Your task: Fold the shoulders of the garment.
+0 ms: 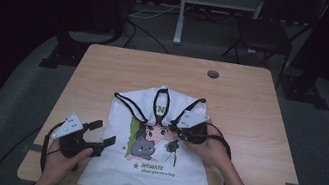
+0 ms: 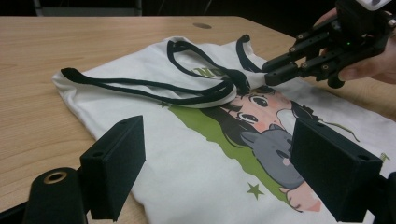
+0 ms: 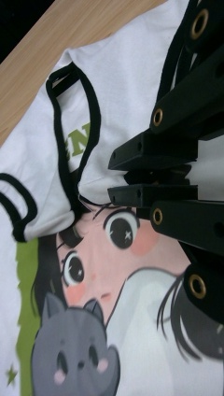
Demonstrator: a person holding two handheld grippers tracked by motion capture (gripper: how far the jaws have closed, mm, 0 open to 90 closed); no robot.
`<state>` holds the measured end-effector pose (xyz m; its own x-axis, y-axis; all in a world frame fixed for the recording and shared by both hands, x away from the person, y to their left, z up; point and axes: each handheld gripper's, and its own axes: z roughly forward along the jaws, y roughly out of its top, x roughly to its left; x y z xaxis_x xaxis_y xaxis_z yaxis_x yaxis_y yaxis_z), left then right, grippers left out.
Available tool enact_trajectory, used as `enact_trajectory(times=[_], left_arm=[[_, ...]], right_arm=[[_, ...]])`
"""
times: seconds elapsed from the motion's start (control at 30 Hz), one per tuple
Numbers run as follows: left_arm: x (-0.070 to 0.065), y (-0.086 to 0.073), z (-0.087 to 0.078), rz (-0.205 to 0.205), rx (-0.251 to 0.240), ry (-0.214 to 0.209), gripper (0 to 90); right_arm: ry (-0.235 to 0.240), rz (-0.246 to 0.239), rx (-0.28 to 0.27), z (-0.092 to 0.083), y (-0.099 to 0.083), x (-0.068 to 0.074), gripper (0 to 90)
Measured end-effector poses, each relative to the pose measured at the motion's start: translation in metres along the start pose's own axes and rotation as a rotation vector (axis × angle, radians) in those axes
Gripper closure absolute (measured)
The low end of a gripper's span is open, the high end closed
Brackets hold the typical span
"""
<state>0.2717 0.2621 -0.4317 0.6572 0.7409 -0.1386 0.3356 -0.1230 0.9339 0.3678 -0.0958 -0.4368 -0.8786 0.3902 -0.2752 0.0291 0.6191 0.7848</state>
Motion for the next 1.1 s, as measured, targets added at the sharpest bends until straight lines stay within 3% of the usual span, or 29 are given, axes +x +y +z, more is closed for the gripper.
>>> enact_trajectory(times=[0.63,0.77,0.87,0.9,0.97,1.0,1.1], left_arm=[[-0.003,-0.001,0.001,0.003,0.003,-0.005,18.4],[-0.003,-0.001,0.001,0.003,0.004,-0.004,18.4],[-0.003,-0.001,0.001,0.003,0.002,-0.006,18.4],[-0.003,0.0,0.001,0.002,0.0,-0.007,18.4],[-0.002,0.0,0.001,0.001,0.0,-0.007,18.4],[-0.002,0.0,0.001,0.0,0.0,-0.007,18.4],[-0.002,0.0,0.003,0.003,0.003,-0.008,18.4]], right_arm=[[0.03,0.0,0.014,0.003,0.0,0.009,79.5],[0.045,-0.008,0.022,0.004,-0.002,0.011,74.1],[0.044,0.022,0.01,-0.005,0.0,0.003,64.9],[0.036,0.03,-0.01,-0.011,0.001,-0.002,63.0],[0.018,0.094,-0.074,-0.023,0.003,-0.015,59.6],[-0.013,0.136,-0.093,-0.028,0.004,-0.022,58.9],[-0.119,0.177,-0.061,-0.027,0.004,-0.034,56.0]])
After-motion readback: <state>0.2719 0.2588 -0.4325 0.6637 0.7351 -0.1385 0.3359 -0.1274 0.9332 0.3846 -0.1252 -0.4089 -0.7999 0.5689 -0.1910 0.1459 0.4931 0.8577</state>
